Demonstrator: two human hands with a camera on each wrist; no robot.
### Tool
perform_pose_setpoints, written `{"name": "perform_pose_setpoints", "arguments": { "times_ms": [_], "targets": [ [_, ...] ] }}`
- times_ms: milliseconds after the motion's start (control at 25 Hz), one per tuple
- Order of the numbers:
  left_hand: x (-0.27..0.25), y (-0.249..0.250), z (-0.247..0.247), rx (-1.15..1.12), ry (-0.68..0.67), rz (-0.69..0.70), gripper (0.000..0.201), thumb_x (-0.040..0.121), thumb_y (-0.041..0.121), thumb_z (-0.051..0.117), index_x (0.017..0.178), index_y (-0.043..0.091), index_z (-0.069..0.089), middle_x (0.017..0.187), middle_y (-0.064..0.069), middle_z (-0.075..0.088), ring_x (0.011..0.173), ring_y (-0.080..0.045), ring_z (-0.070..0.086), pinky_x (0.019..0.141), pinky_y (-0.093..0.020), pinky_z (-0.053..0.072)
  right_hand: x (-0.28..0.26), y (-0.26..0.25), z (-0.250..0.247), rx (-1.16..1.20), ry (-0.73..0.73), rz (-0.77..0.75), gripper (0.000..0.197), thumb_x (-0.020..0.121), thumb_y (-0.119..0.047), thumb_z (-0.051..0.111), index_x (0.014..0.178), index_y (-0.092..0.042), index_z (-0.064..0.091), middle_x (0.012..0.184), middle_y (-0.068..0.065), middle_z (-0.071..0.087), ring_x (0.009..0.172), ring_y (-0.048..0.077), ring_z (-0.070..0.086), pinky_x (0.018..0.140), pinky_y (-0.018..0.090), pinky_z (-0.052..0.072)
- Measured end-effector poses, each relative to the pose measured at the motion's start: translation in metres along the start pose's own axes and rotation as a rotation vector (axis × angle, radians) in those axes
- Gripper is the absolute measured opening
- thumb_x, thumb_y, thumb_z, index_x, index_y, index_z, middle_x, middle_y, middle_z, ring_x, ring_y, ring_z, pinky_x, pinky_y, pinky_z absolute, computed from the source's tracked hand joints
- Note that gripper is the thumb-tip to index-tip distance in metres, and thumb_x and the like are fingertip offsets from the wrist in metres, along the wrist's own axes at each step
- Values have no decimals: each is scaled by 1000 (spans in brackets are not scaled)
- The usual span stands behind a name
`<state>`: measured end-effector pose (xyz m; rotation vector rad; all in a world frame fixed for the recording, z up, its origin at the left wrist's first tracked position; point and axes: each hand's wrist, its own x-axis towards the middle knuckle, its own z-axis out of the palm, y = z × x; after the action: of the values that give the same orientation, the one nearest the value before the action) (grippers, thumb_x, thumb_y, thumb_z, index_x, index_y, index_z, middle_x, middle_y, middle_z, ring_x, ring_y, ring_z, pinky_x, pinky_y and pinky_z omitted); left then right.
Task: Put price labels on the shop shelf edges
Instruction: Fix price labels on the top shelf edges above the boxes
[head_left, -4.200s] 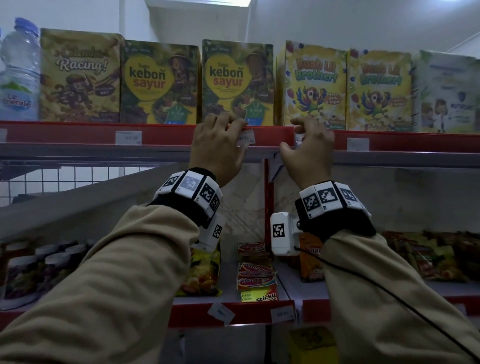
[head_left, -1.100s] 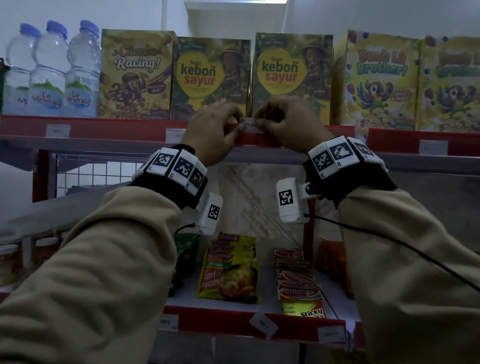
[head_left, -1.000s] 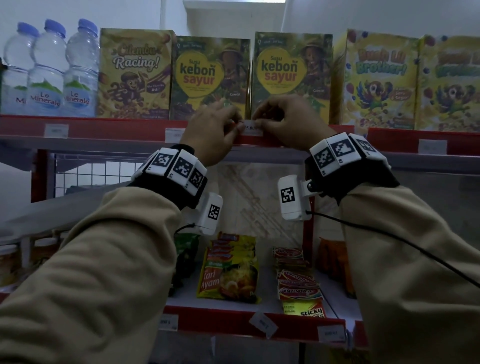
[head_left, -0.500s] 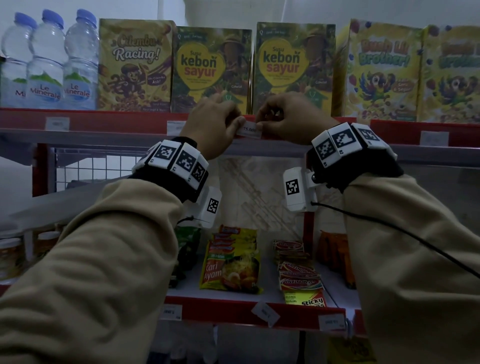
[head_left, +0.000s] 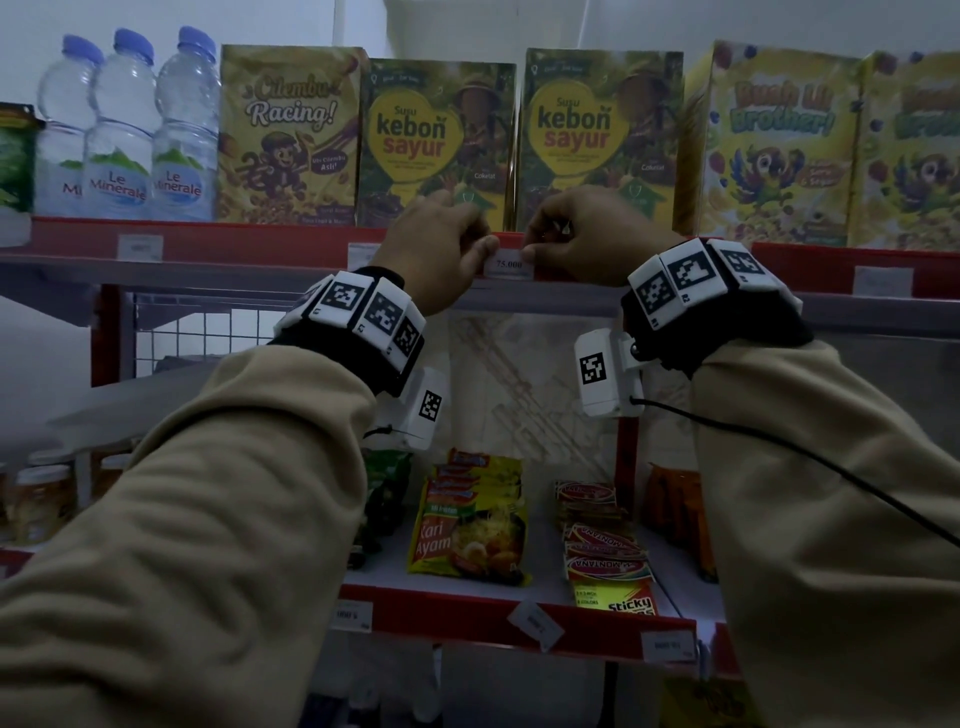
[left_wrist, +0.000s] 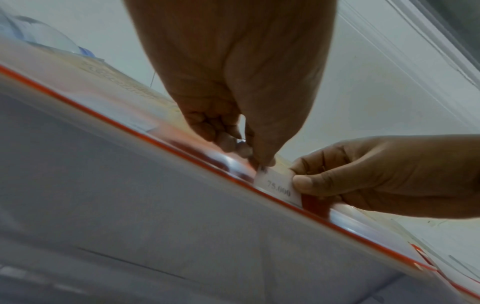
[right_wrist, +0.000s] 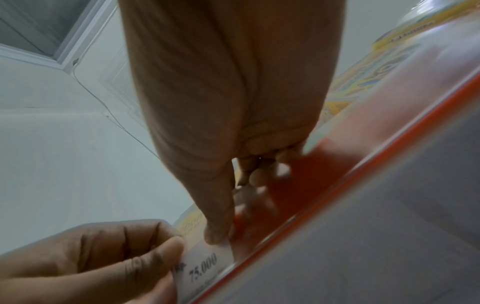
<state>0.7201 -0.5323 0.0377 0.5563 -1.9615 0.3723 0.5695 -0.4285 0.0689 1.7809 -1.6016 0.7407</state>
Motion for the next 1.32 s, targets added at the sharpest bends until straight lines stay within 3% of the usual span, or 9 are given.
{"name": "perform_pose_setpoints", "arguments": {
  "times_ms": [280,520,720,960,1320],
  "targets": [
    [-3,5,0,-10,31,2,27,95,32,52,106,8,57,108,-14,53,105,-29,46,88,-35,34,-5,3,5,37,64,-1,15,86,-27,67,99,-21,66,96,-5,53,91,14,50,88,37,46],
    [-3,8,0,-32,56,-18,26,94,30,55,102,6,56,105,-15,53,101,-29,47,86,-33,34,-7,6,10,101,133,-15,23,83,-27,69,104,-23,60,106,2,60,104,25,53,93,50,43],
    [-6,5,0,-93,128,-18,26,90,27,62,97,2,57,101,-17,52,98,-29,47,77,-25,30,-8,6,19,22,237,29,22,81,-35,68,101,-28,61,109,-2,58,110,27,44,98,42,35],
    [-14,5,-1,143,189,-32,29,89,40,56,102,14,60,110,-12,54,111,-31,41,91,-37,31,-11,-6,27,-48,269,104,25,79,-34,61,103,-30,58,117,-1,55,118,29,38,95,42,28],
    [-21,-54,-35,153,52,44,27,87,38,62,108,21,60,108,-9,51,106,-29,46,92,-40,37,12,-54,37,-199,198,175,33,75,-48,63,98,-25,58,113,3,54,119,32,35,99,50,30]
  ]
}}
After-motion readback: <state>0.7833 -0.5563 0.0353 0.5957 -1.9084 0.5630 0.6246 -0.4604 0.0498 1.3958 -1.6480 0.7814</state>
